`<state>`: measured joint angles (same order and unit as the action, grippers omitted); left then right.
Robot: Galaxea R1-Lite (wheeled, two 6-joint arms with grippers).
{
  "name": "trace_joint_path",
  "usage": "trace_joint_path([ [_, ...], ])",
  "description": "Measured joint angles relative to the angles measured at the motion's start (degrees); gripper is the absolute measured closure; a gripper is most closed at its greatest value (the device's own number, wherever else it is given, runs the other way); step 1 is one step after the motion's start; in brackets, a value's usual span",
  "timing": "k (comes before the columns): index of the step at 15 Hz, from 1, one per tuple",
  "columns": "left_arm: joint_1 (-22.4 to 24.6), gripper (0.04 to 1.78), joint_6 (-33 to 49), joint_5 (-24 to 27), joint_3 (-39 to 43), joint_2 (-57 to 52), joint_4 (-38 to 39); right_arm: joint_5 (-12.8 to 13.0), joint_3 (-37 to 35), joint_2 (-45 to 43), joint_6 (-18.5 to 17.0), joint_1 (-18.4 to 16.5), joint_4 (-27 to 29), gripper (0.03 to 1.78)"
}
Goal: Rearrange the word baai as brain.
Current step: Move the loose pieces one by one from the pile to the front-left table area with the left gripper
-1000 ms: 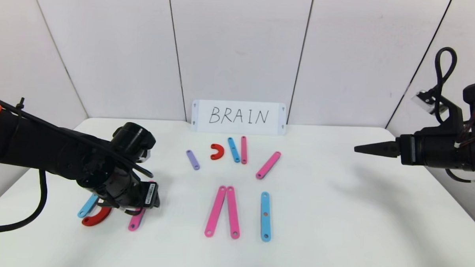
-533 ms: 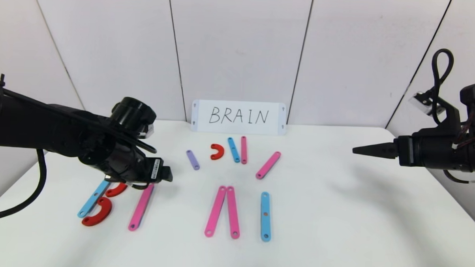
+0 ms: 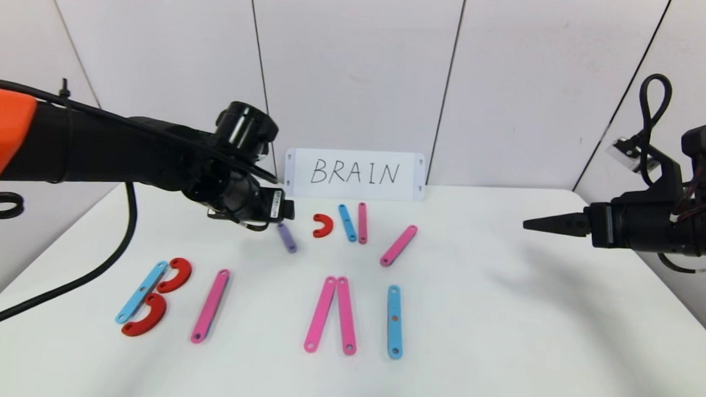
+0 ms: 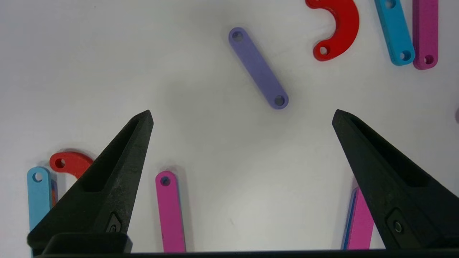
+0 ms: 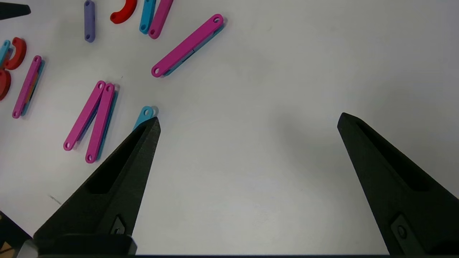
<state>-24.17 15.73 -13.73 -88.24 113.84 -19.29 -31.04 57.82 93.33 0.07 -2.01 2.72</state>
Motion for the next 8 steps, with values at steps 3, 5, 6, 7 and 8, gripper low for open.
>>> trace_joint_path([
  [3,-2.9,0.07,0.1,-4.3,-7.1,5.8,0.2,0.1,0.1,0.0,0.1,0.0,0.0,0.08],
  [5,-4.2,0.07,0.4,-6.5,-11.0,9.8,0.7,0.1,0.1,0.0,0.1,0.0,0.0,0.08],
  [6,-4.7,0.07,0.6,-7.3,-12.6,11.6,0.8,0.1,0.1,0.0,0.1,0.0,0.0,0.08],
  [7,-5.1,0.07,1.0,-8.1,-14.2,13.3,0.9,0.1,0.1,0.0,0.1,0.0,-0.1,0.08],
  [8,-5.3,0.07,1.5,-9.0,-15.6,15.0,1.0,0.1,0.1,0.0,0.1,0.0,-0.1,0.08],
])
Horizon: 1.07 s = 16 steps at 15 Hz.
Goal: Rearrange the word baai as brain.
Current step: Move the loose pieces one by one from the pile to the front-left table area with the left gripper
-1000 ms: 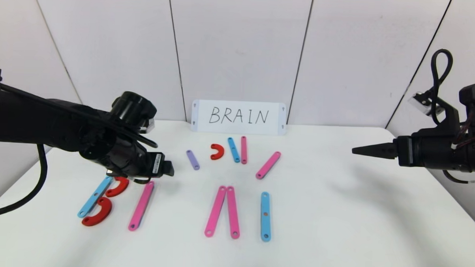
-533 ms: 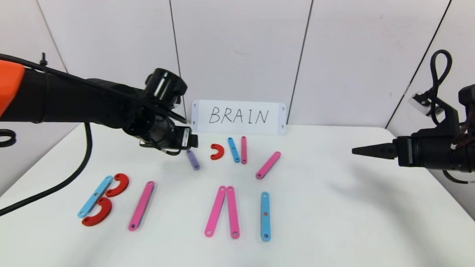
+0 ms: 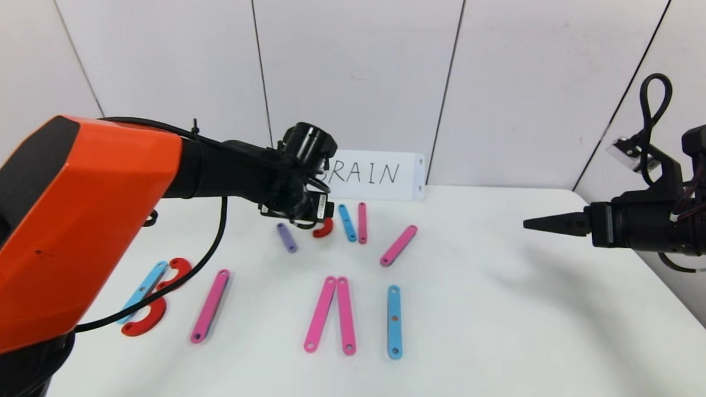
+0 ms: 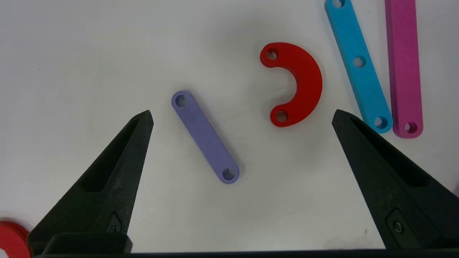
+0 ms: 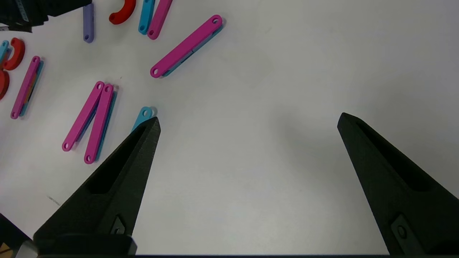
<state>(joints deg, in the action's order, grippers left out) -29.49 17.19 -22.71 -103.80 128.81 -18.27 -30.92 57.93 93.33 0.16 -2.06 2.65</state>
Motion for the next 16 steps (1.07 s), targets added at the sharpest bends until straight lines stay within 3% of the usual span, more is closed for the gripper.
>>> trace_joint_path([
  [8,-0.9,0.07,3.2,-0.9,-3.7,7.4,7.9,-0.2,-0.1,0.0,0.0,0.0,0.0,0.08],
  [16,-0.9,0.07,3.2,-0.9,-3.7,9.6,8.3,-0.2,-0.2,0.0,0.1,0.0,0.0,0.08],
])
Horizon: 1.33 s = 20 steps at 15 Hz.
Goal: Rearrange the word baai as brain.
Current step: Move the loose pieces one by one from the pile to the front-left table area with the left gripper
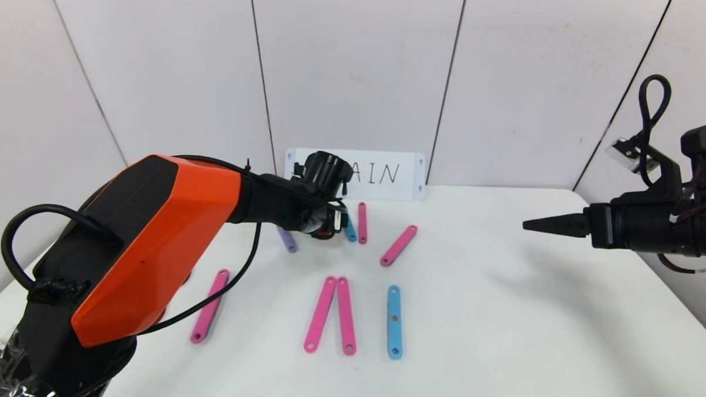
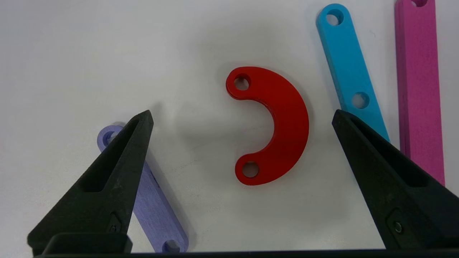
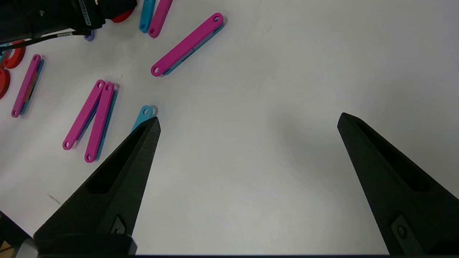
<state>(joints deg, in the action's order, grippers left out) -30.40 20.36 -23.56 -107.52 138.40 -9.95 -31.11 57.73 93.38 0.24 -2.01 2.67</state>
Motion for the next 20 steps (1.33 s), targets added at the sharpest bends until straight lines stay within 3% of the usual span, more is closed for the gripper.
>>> trace_joint_path([
  [6,0.0,0.14,0.0,-0.1,-0.8,1.0,0.0,0.0,0.0,0.0,0.0,0.0,0.0,0.08],
  [9,-0.3,0.44,0.0,-0.1,-0.9,1.2,0.0,0.0,0.0,0.0,0.0,0.0,0.0,0.08],
  [15,-0.4,1.43,0.3,0.0,-1.2,2.1,0.1,-0.1,-0.1,-0.1,0.0,0.0,0.0,0.08],
  [16,-0.4,1.51,0.2,0.0,-1.3,2.1,0.2,0.0,-0.1,-0.2,0.0,0.0,0.0,0.08],
  [20,-0.5,1.53,0.1,0.0,-1.3,2.2,0.1,0.0,-0.1,-0.2,0.0,0.0,0.0,0.08],
])
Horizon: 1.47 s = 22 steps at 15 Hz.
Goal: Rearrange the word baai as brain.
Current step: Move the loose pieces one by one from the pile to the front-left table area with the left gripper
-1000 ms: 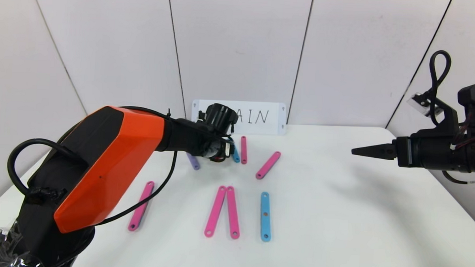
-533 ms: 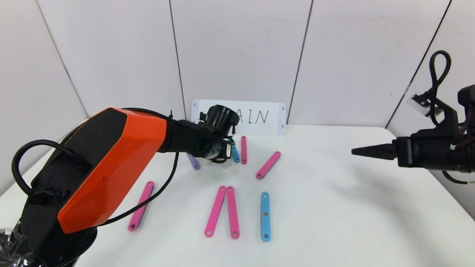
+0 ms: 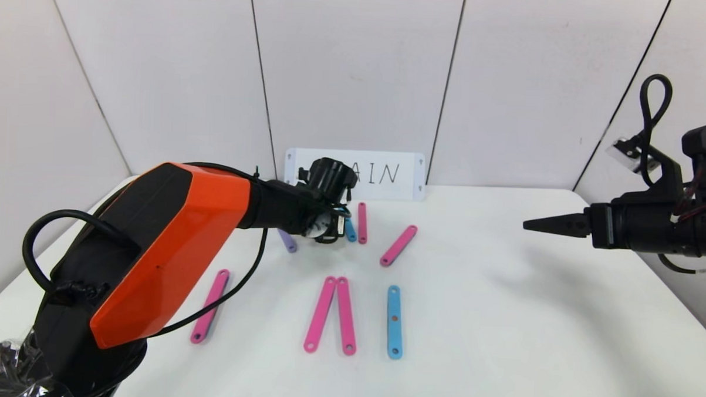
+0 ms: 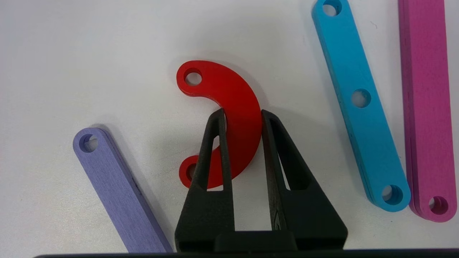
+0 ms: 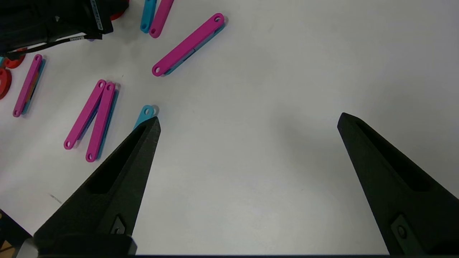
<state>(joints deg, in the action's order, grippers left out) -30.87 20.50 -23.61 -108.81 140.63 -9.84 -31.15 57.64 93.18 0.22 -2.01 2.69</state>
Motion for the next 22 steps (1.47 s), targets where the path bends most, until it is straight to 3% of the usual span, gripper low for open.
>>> trace_joint_path([
  [16,-0.6,1.53,-1.0,-1.7,-0.6,-3.6,-1.7,0.0,-0.1,0.0,0.0,0.0,0.0,0.08],
  [22,-0.6,1.53,0.8,-1.8,1.3,-9.3,-13.3,0.0,-0.1,0.1,0.0,0.0,-0.1,0.08],
])
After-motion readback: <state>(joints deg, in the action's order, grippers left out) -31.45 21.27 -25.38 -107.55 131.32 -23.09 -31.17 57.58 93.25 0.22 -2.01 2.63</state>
